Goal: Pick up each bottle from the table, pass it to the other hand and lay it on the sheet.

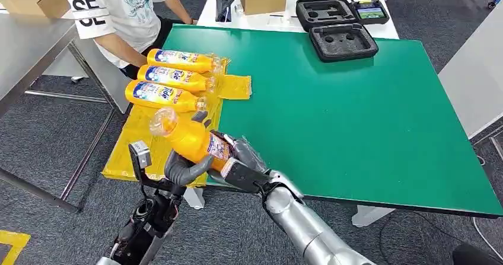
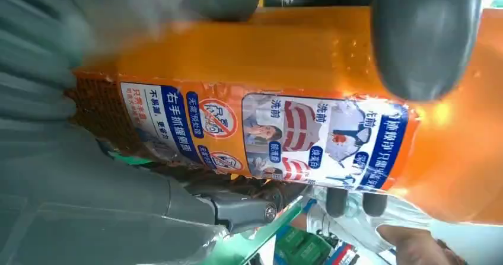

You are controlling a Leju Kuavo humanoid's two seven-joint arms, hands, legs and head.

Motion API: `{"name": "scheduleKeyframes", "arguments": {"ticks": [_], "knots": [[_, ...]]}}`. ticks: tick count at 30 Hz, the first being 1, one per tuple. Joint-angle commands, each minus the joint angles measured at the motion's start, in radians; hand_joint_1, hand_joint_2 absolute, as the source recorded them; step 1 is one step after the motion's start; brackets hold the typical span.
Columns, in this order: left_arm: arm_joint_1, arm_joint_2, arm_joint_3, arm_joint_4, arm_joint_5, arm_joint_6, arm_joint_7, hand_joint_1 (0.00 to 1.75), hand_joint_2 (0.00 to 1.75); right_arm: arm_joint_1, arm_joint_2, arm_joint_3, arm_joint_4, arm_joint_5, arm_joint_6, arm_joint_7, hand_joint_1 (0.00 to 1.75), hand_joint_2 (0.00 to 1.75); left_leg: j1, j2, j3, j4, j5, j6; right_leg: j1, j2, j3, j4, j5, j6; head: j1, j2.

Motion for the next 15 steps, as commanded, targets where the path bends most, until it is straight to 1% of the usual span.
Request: {"name": "scheduleKeyframes", "arguments": {"ticks": [1,2,5,13,14,15], "knots": [[-0.026,0.021,-0.001,0.006,-0.052,0.041,0.002,1.71,1.75,-0.049,-0.011,0.027,0.090,-0.002,-0.001,0.008,1.75,1.75,0.001,0.000,0.000,0.000,0.000,-0.001,0.001,0.000,0.001,0.000,0.000,-0.001,0.000,0.000],[-0.029,0.023,-0.007,0.010,-0.073,0.061,0.005,1.75,1.75,-0.048,-0.012,0.027,0.088,-0.003,-0.001,0.009,1.75,1.75,0.001,0.000,0.001,0.000,0.000,-0.001,0.001,0.001,0.001,-0.001,0.000,-0.002,0.000,0.000],[-0.039,0.024,-0.016,0.035,-0.113,0.096,-0.001,1.75,1.75,-0.045,-0.013,0.030,0.088,-0.003,-0.001,0.012,1.75,1.75,0.000,-0.001,0.000,0.000,0.000,-0.001,0.000,0.000,0.000,0.000,0.000,-0.001,0.000,0.000],[-0.037,0.024,-0.016,0.041,-0.128,0.107,-0.008,1.75,1.75,-0.046,-0.012,0.032,0.090,0.001,-0.011,0.016,1.75,1.75,0.001,0.000,0.000,0.000,0.000,-0.001,0.001,0.000,0.001,0.000,0.000,-0.001,0.000,0.000],[-0.035,0.025,-0.014,0.040,-0.127,0.107,-0.008,1.75,1.75,-0.040,-0.009,0.021,0.084,-0.006,-0.027,0.016,0.00,1.75,0.001,0.000,0.001,0.000,0.000,-0.001,0.001,0.000,0.001,-0.001,0.000,-0.002,0.000,0.000],[-0.035,0.025,-0.014,0.040,-0.127,0.107,-0.008,1.75,1.75,-0.040,-0.009,0.021,0.084,-0.006,-0.027,0.016,0.00,1.75,0.001,0.000,0.001,0.000,0.000,-0.001,0.002,0.000,0.001,-0.001,0.001,-0.002,0.000,0.000]]}}
